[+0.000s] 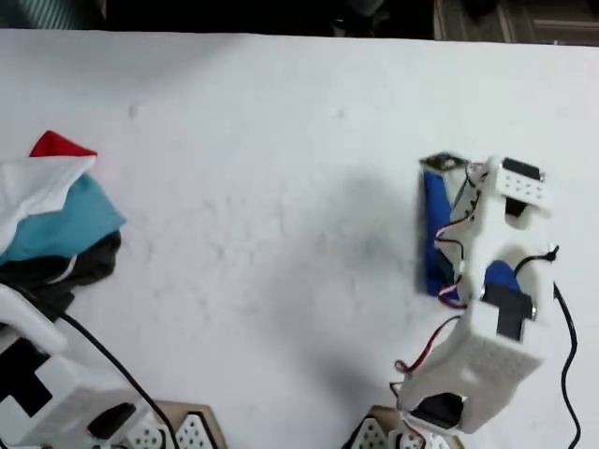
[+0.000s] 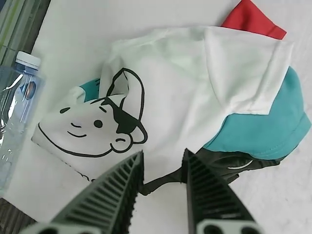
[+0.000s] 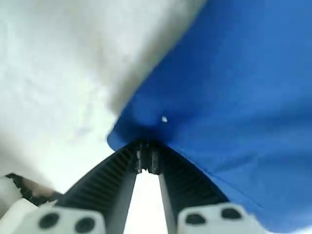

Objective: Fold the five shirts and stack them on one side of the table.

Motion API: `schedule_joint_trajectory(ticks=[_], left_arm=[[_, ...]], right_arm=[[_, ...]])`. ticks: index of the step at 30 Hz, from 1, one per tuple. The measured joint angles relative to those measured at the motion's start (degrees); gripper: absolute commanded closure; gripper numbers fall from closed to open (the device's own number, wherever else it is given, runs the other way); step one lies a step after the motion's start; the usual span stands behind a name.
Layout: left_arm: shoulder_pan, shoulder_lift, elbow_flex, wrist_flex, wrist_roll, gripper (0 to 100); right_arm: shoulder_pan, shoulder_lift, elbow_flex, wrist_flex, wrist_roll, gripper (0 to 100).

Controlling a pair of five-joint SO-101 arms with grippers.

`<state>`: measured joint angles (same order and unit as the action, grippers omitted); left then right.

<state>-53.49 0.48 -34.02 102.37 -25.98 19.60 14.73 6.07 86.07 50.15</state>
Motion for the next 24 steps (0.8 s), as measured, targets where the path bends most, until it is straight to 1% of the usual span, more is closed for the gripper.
schedule_joint_trajectory(ticks=[4, 10, 12, 14, 17, 20, 22, 24], left_arm=[[0.00, 0.00, 0.00, 0.00, 0.00, 85], [0.00, 0.00, 0.00, 0.00, 0.00, 85], [0.00, 0.00, 0.00, 0.00, 0.00, 85], [0.00, -0.44, 0.00, 0.00, -0.97, 85], [-0.09, -0.88, 0.00, 0.00, -5.19, 85], [0.00, -0.97, 0.00, 0.00, -10.55, 85], [0.00, -0.97, 0.53, 0.00, -16.26, 82], [0.62, -0.79, 2.90, 0.00, -23.65, 78]], right_arm=[[1.05, -5.01, -5.89, 0.26, -0.35, 98.1], [4.66, -5.71, -9.58, -3.52, -0.79, 98.1], [4.57, -6.68, -9.67, -1.49, -0.79, 98.1], [3.96, -9.14, -9.67, 2.64, -0.70, 98.1], [0.97, -13.89, -9.67, 10.02, -0.70, 98.1], [-0.70, -20.48, -8.09, 11.60, -4.40, 98.1], [-1.58, -25.05, -6.33, 12.04, -8.09, 98.1], [-3.60, -29.27, -2.99, 12.40, -10.90, 98.1]])
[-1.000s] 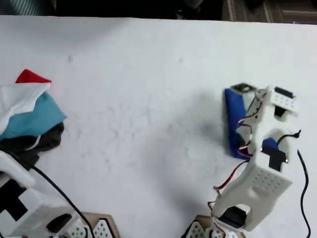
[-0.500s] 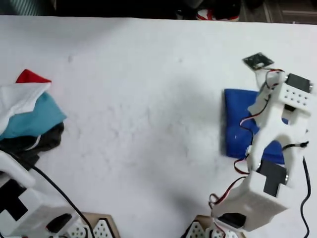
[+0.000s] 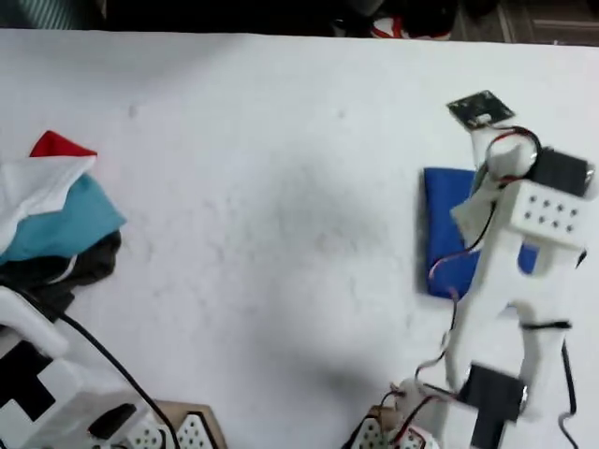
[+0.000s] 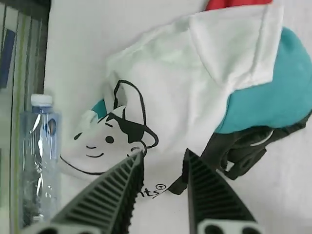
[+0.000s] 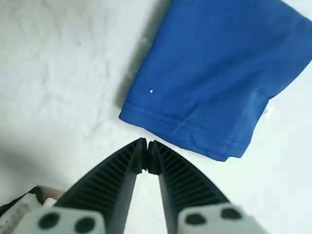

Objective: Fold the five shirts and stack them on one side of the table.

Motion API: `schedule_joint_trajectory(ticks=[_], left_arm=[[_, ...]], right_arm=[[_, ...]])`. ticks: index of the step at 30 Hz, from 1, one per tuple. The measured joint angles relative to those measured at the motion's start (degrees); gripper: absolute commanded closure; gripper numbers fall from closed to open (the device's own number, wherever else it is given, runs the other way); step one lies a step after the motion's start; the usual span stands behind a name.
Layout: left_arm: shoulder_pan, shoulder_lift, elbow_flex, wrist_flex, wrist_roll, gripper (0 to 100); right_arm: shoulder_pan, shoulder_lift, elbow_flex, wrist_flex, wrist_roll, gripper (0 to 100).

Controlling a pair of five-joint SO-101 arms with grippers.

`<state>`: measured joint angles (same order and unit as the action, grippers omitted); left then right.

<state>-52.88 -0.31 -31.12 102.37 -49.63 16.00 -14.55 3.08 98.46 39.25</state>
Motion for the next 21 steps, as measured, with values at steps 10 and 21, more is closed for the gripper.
schedule_joint_trajectory(ticks=[10, 21], left_arm=[[0.35, 10.11, 5.10, -1.76, -13.80, 72], [-2.37, 22.59, 5.19, -15.38, -20.40, 74]], right_arm=[[-7.03, -17.93, 23.03, 0.00, -10.99, 98.1], [-7.30, -28.40, 25.76, 0.00, -14.59, 98.1]])
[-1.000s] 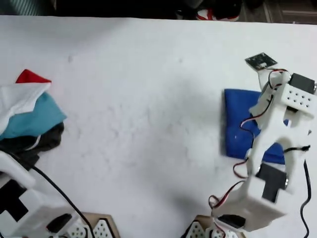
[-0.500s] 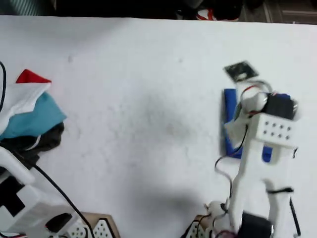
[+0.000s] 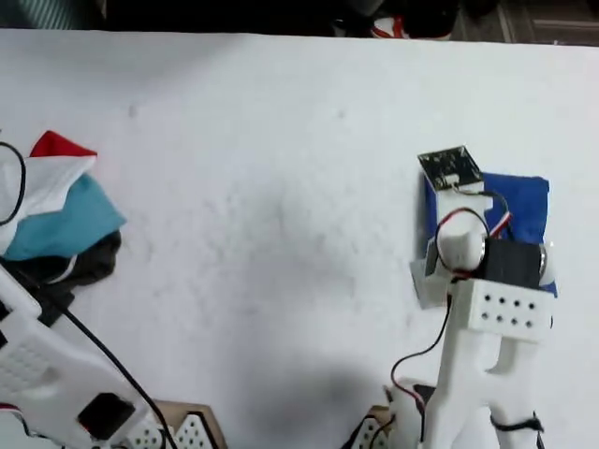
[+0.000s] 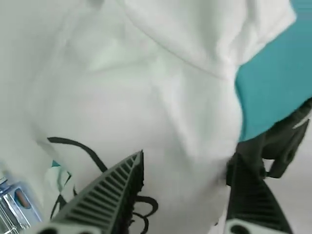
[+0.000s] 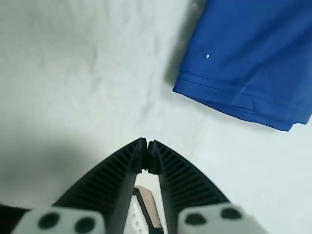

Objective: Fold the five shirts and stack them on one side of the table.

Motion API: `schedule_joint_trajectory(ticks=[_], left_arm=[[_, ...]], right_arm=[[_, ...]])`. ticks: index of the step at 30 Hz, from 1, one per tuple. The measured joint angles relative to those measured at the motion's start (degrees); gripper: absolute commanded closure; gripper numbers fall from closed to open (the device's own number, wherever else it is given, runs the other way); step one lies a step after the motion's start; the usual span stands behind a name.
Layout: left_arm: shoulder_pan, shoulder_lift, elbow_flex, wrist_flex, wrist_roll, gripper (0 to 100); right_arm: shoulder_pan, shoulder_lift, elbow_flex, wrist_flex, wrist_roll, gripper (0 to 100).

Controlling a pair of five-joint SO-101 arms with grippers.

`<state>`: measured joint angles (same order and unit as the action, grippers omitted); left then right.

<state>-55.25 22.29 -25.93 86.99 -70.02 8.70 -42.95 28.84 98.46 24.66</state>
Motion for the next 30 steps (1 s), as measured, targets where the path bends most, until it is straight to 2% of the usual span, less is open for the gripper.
schedule_joint_trajectory(ticks=[6, 11, 17, 22, 30], left_arm=[[-0.97, 2.90, 0.00, -2.11, -4.22, 99], [-1.05, 2.20, 0.00, 0.62, -6.33, 98], [-1.05, -6.59, 0.00, 2.73, -5.54, 98], [-0.53, -15.82, 0.00, -1.05, 2.99, 98], [1.49, -29.10, 0.00, -11.69, 21.19, 98]], right_arm=[[0.00, -4.04, 0.00, 0.00, 0.00, 98.1], [-0.09, -5.19, 0.00, 0.00, 0.00, 98.1], [-0.18, -5.27, 0.00, 0.00, 0.00, 98.1], [-0.18, -5.27, 0.00, 0.00, 0.00, 98.1], [-0.18, -5.27, 0.00, 0.00, 0.00, 98.1]])
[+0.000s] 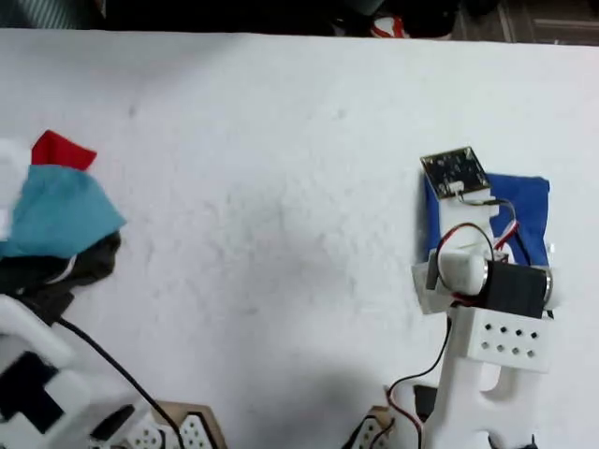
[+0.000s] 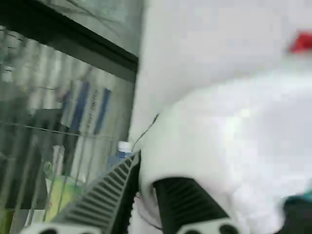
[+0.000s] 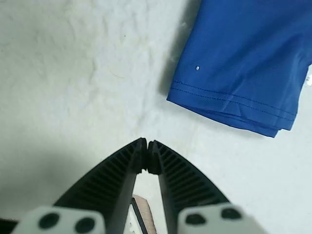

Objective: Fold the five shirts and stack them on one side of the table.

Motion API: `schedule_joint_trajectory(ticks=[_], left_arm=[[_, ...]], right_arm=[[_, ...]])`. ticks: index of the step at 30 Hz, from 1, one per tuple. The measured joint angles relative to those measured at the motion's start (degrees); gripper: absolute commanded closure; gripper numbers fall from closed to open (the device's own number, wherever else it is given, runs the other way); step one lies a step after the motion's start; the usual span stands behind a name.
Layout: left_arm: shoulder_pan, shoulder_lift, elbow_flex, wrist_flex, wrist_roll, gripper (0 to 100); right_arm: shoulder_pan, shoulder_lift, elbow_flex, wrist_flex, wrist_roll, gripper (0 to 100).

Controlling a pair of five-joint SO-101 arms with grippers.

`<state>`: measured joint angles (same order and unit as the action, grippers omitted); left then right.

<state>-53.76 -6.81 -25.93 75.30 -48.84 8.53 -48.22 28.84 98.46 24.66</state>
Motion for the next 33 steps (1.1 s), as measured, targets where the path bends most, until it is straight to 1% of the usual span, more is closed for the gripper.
schedule_joint_trajectory(ticks=[4, 8, 12, 18, 25, 28, 30, 33], left_arm=[[5.19, -6.86, 0.00, -1.14, 8.79, 98], [14.15, -13.71, 0.09, -1.23, 15.30, 98], [26.37, -18.20, 0.18, -0.18, 20.22, 98], [46.51, -19.34, 0.18, 3.34, 26.73, 98], [66.81, -19.34, 0.35, 7.74, 30.24, 98], [72.35, -19.34, 0.35, 8.62, 31.65, 96], [73.49, -19.43, 0.97, 8.70, 32.88, 91], [73.41, -19.78, 4.84, 9.49, 34.81, 80]], right_arm=[[0.00, 0.00, 0.00, 0.00, 0.00, 98.1], [0.00, 0.00, 0.00, 0.00, 0.00, 98.1], [0.00, 0.00, 0.00, 0.00, 0.00, 98.1], [0.00, 0.00, 0.00, 0.00, 0.00, 98.1], [0.00, 0.00, 0.00, 0.00, 0.00, 98.1], [0.00, 0.00, 0.00, 0.00, 0.00, 98.1], [0.00, 0.00, 0.00, 0.00, 0.00, 98.1], [0.00, 0.00, 0.00, 0.00, 0.00, 98.1]])
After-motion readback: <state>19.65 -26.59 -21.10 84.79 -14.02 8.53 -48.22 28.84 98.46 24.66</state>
